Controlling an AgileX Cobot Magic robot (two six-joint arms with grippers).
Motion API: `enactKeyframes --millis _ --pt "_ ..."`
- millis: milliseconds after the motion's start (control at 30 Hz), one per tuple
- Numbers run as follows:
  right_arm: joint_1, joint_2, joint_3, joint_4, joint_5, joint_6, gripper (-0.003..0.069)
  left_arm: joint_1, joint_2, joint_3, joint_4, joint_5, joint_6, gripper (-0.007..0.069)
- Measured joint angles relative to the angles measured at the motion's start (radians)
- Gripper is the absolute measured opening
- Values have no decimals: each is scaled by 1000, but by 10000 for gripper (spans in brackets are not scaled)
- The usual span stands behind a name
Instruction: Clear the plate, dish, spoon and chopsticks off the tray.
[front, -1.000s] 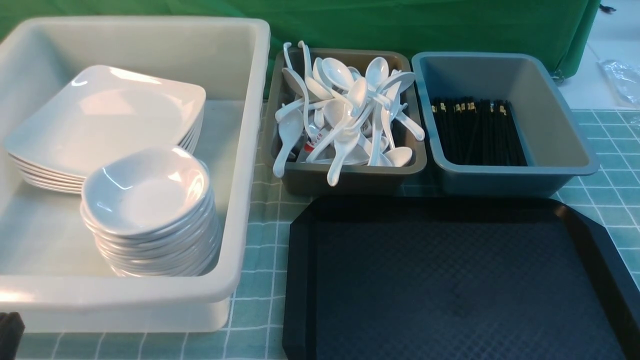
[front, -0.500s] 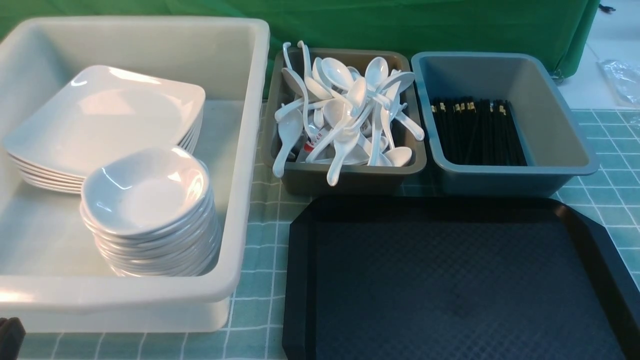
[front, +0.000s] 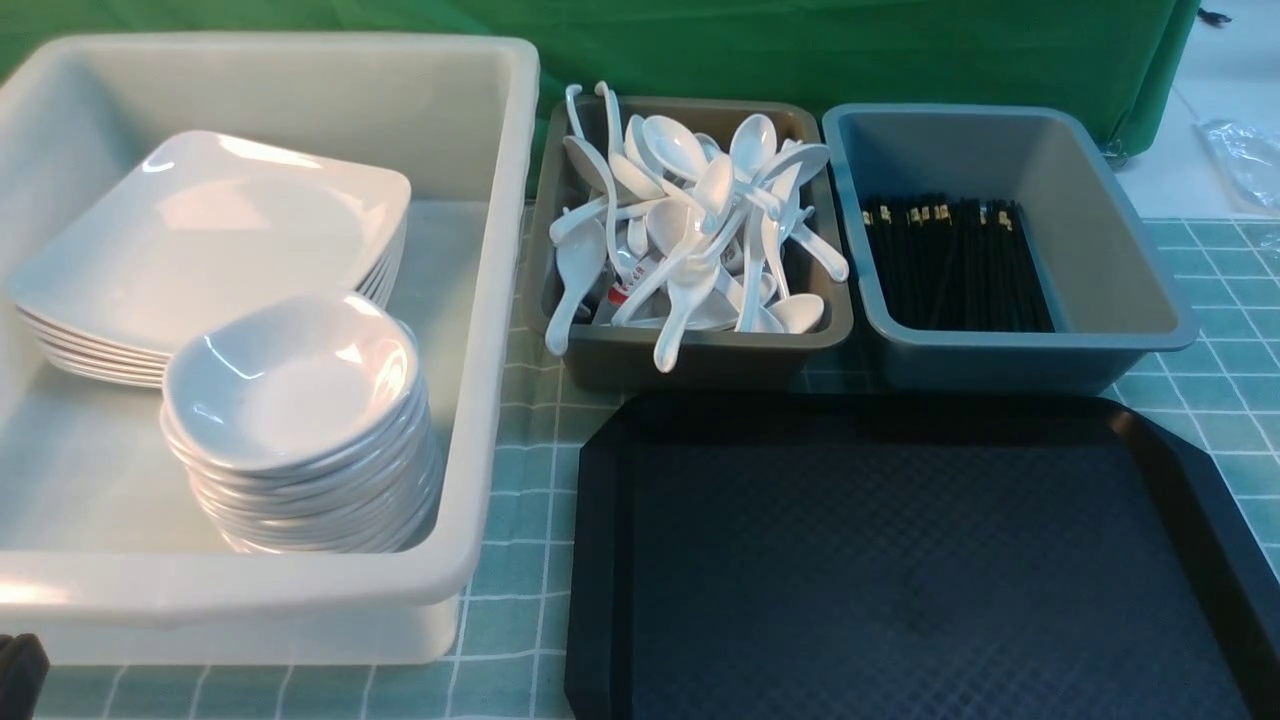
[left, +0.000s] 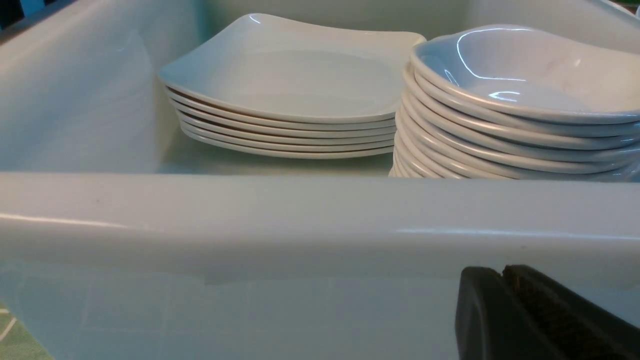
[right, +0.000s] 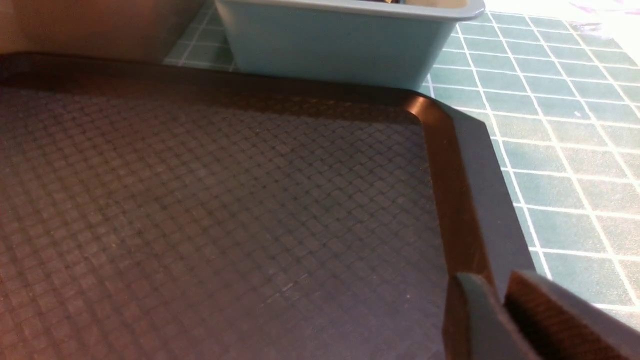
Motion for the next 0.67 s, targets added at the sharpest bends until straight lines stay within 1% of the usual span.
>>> enactKeyframes --millis 667 --pt "0 0 0 0 0 0 201 0 0 0 0 0 3 17"
